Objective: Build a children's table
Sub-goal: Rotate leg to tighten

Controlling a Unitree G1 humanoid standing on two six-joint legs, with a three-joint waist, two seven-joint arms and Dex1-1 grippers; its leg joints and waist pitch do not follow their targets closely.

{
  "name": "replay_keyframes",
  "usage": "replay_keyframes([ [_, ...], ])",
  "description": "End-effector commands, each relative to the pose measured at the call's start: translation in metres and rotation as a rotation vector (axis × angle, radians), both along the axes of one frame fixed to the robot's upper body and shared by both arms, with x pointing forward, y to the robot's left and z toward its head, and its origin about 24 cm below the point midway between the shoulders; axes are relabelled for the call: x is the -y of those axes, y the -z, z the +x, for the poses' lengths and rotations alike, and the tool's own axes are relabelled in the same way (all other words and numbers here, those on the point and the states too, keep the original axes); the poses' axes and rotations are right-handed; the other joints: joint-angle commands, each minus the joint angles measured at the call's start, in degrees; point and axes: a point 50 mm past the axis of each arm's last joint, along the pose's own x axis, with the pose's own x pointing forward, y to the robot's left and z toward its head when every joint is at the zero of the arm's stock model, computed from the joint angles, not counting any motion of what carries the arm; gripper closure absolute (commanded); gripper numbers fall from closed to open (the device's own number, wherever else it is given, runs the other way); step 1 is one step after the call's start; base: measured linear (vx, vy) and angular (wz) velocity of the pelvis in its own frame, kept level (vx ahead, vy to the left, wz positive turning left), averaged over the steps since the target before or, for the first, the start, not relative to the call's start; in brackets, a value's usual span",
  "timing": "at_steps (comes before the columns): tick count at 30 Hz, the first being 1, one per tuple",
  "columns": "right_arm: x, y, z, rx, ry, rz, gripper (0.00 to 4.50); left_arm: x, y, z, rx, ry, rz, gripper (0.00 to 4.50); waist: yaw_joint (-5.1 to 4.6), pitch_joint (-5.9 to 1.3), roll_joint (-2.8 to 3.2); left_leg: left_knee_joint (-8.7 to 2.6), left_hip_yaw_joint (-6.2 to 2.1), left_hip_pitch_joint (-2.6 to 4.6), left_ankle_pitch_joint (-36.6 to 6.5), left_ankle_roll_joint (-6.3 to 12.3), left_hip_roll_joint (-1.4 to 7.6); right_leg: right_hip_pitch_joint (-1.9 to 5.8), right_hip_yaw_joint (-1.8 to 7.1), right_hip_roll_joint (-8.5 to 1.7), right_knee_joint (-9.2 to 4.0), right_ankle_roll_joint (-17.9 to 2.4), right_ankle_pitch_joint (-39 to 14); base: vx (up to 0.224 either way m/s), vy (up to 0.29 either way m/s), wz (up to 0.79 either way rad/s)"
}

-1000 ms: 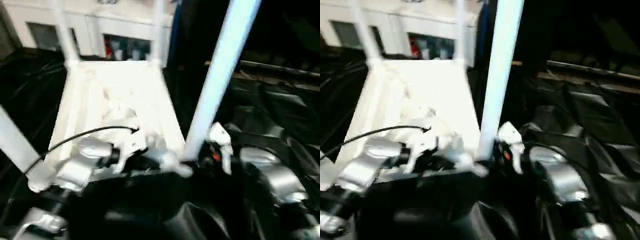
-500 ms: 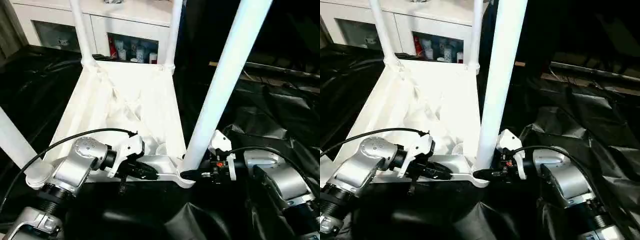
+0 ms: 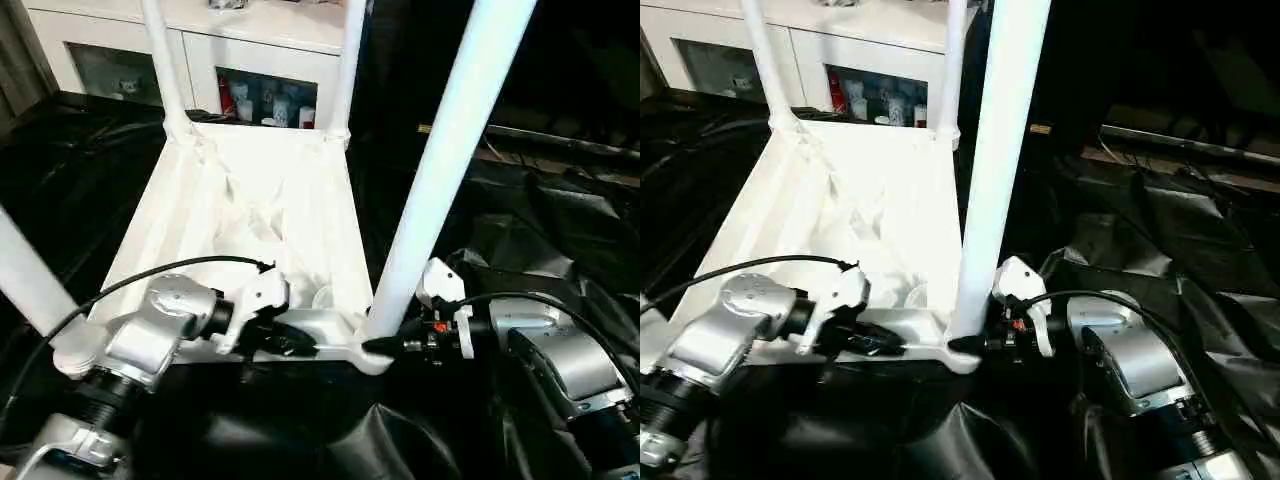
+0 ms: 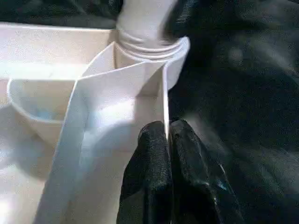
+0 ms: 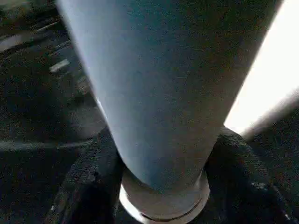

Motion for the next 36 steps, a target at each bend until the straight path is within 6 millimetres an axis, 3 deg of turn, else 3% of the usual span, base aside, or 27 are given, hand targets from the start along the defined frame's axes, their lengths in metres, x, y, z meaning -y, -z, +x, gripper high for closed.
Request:
replay_keyframes([
  [1,-0.008,0.024,0.002,-0.078,0.156,-0.029,2.42,0.024,0.000,0.001,0.028,-0.052,-0.063,4.50,-0.41,-2.41,-0.26,-4.22,-1.67,-0.02,-14.0,-0.62,3.43,2.08,2.86,-5.57,-5.04,-8.3,-22.6,0.000,0.000,0.00],
  [3,-0.011,0.030,0.005,-0.084,0.238,-0.030,2.44,0.030,0.004,0.002,0.033,-0.085,-0.059,4.50,-0.56,-2.52,-0.25,-3.97,-1.70,0.16,-14.7,-0.31,3.15,2.01,2.97,-5.73,-5.63,-6.3,-26.7,0.000,0.000,0.00],
  [4,-0.014,0.033,0.008,-0.086,0.308,-0.034,2.44,0.036,0.006,0.004,0.038,-0.112,-0.049,4.50,-0.66,-2.37,-0.12,-3.91,-1.59,0.59,-15.3,-0.15,3.20,1.36,3.12,-5.63,-6.00,-5.7,-28.1,0.000,0.000,0.00],
  [5,-0.018,0.036,0.012,-0.088,0.377,-0.037,2.46,0.041,0.008,0.006,0.043,-0.137,-0.038,4.50,-0.86,-2.31,-0.18,-3.92,-1.56,0.64,-15.7,-0.10,3.13,1.20,3.11,-5.53,-6.15,-5.5,-28.9,0.000,0.000,0.00],
  [6,-0.021,0.039,0.014,-0.092,0.442,-0.040,2.46,0.046,0.010,0.007,0.048,-0.161,-0.026,4.50,-1.22,-2.41,0.11,-4.06,-1.77,0.47,-15.9,-0.64,3.07,1.31,2.96,-5.56,-6.14,-5.3,-29.9,0.000,0.000,0.00],
  [8,-0.029,0.042,0.018,-0.094,0.498,-0.050,2.46,0.055,0.012,0.010,0.068,-0.185,-0.005,4.50,-1.45,-2.52,0.14,-4.14,-1.96,0.46,-16.8,-1.12,3.14,1.36,2.82,-5.57,-6.24,-4.6,-30.4,0.000,0.000,0.00],
  [9,-0.035,0.042,0.020,-0.091,0.505,-0.058,2.46,0.060,0.012,0.011,0.075,-0.192,-0.001,4.50,-1.60,-2.51,0.23,-4.00,-1.89,0.85,-18.2,-1.11,3.11,0.87,2.88,-5.45,-6.49,-4.5,-30.8,0.000,0.000,0.00],
  [15,-0.060,0.036,0.018,-0.055,0.411,0.009,2.46,0.075,0.010,0.013,0.116,-0.182,0.013,4.50,-1.63,-2.83,0.45,-4.50,-2.13,0.77,-20.5,-0.93,3.34,1.16,2.93,-5.48,-6.31,-5.0,-27.1,0.000,0.000,0.00],
  [18,-0.060,0.033,0.018,-0.063,0.394,0.050,1.79,0.074,0.009,0.013,0.117,-0.170,0.008,4.50,-1.53,-2.99,0.42,-4.47,-2.02,0.80,-20.2,-0.72,3.38,1.11,3.05,-5.48,-6.19,-5.6,-25.1,0.000,0.000,0.00],
  [23,-0.051,0.022,0.017,-0.035,0.276,0.064,1.35,0.064,0.008,0.010,0.103,-0.109,-0.009,4.50,-1.29,-3.00,0.29,-4.42,-1.83,0.45,-18.4,0.26,3.39,1.46,3.12,-5.53,-6.00,-6.4,-22.9,0.000,0.000,0.00],
  [27,-0.027,0.011,0.007,-0.003,0.056,0.022,1.35,0.049,0.005,0.005,0.080,-0.039,-0.039,4.50,-0.82,-2.99,0.11,-4.27,-1.59,0.18,-16.2,1.77,3.52,1.81,3.20,-5.49,-5.65,-7.3,-20.0,0.000,0.000,0.00],
  [32,-0.007,0.002,-0.012,-0.007,-0.164,-0.013,1.35,0.033,-0.001,0.001,0.052,0.035,-0.089,4.50,0.12,-3.18,-0.27,-3.89,-1.21,0.37,-12.7,3.37,3.59,1.87,3.28,-5.40,-5.31,-8.4,-16.5,0.000,0.000,0.00],
  [36,0.002,-0.002,-0.017,-0.038,-0.225,-0.024,1.35,0.020,-0.006,-0.007,0.013,0.134,-0.105,4.50,0.40,-3.27,-0.05,-4.04,-1.30,0.22,-11.4,3.98,3.75,1.99,3.14,-5.36,-4.72,-9.6,-14.2,0.000,0.000,0.00],
])
